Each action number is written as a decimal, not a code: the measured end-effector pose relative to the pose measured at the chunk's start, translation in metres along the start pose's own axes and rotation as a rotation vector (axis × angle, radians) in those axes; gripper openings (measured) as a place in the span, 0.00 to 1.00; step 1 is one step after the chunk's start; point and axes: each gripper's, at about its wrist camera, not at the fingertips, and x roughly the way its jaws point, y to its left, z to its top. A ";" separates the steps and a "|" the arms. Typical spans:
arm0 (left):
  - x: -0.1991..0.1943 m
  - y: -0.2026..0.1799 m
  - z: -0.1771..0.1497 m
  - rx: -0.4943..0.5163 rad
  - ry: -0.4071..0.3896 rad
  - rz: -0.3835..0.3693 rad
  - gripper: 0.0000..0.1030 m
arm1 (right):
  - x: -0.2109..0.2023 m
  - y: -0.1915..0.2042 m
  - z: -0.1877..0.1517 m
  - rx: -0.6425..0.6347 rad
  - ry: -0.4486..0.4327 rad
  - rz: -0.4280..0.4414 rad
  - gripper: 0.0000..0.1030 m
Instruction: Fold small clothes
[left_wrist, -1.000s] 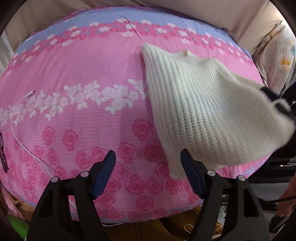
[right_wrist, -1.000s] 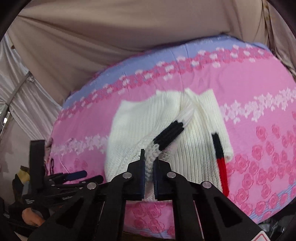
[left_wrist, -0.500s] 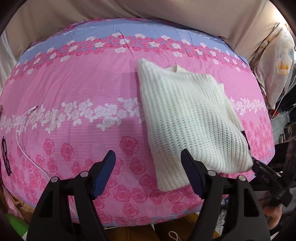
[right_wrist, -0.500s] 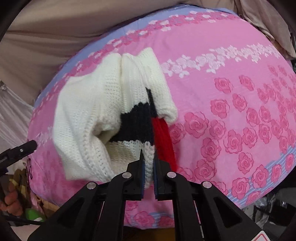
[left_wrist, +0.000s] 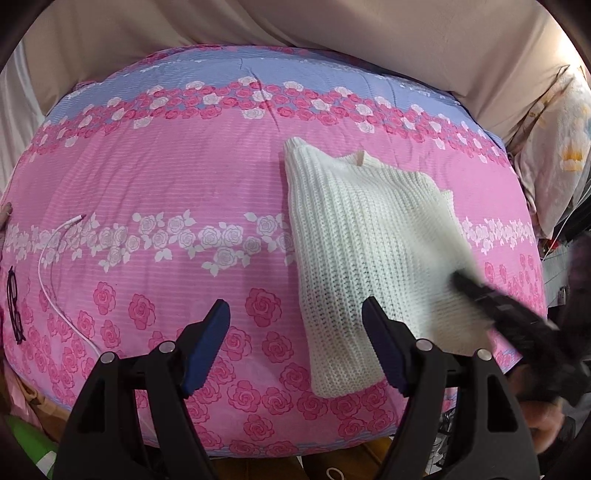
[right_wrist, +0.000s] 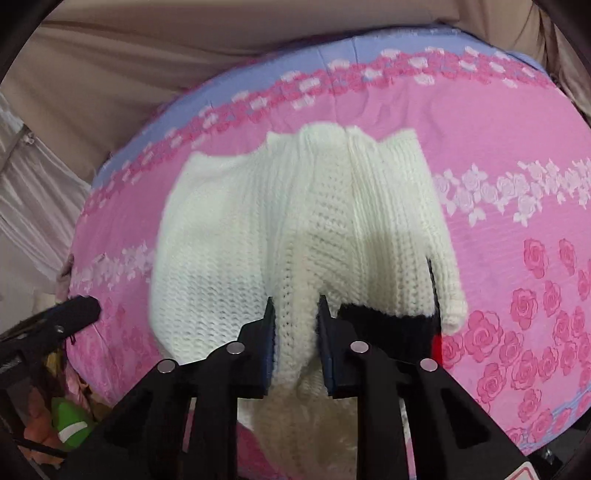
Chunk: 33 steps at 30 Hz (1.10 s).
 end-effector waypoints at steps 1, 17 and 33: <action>-0.001 0.002 0.001 -0.004 -0.002 0.004 0.70 | -0.019 0.006 0.005 -0.021 -0.055 -0.007 0.14; 0.021 -0.009 0.009 -0.007 0.042 0.000 0.72 | -0.024 -0.043 0.018 0.076 -0.027 -0.084 0.43; 0.034 -0.004 0.014 -0.068 0.067 -0.013 0.72 | 0.036 -0.062 -0.010 -0.055 0.094 -0.198 0.15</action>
